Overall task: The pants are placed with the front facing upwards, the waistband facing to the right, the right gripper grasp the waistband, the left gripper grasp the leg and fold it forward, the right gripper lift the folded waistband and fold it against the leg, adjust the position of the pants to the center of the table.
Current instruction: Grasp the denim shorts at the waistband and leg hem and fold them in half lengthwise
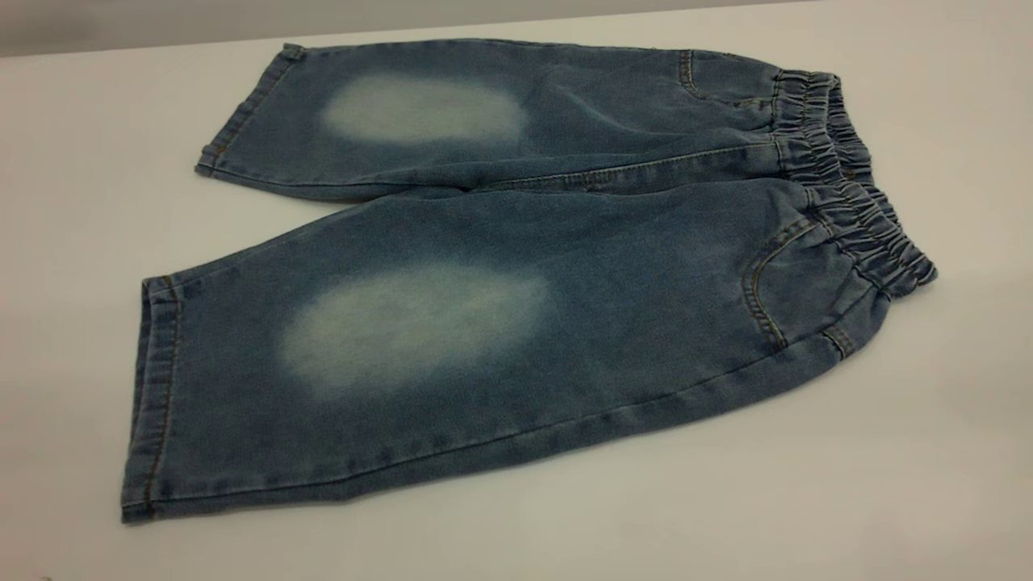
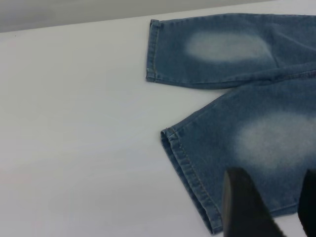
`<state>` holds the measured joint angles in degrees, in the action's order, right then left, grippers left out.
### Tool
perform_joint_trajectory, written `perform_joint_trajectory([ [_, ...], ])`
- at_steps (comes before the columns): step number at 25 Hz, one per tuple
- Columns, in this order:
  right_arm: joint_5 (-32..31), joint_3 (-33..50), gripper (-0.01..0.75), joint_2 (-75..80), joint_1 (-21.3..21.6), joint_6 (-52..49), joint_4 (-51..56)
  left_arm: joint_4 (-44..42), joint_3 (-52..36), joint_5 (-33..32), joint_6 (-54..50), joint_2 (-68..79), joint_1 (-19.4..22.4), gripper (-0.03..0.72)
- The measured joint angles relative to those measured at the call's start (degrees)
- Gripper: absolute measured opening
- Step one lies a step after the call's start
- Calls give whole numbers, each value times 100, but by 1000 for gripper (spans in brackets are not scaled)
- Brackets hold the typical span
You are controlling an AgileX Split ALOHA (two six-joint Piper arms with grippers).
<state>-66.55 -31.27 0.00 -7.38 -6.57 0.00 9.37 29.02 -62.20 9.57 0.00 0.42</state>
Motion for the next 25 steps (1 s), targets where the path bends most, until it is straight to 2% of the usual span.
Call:
perform_joint_trajectory([
  [21, 188, 0, 241, 0, 0, -2, 208, 0, 0, 0, 0, 0, 0, 286],
  [25, 658, 0, 241, 0, 0, -2, 271, 0, 6, 0, -54, 63, 0, 286],
])
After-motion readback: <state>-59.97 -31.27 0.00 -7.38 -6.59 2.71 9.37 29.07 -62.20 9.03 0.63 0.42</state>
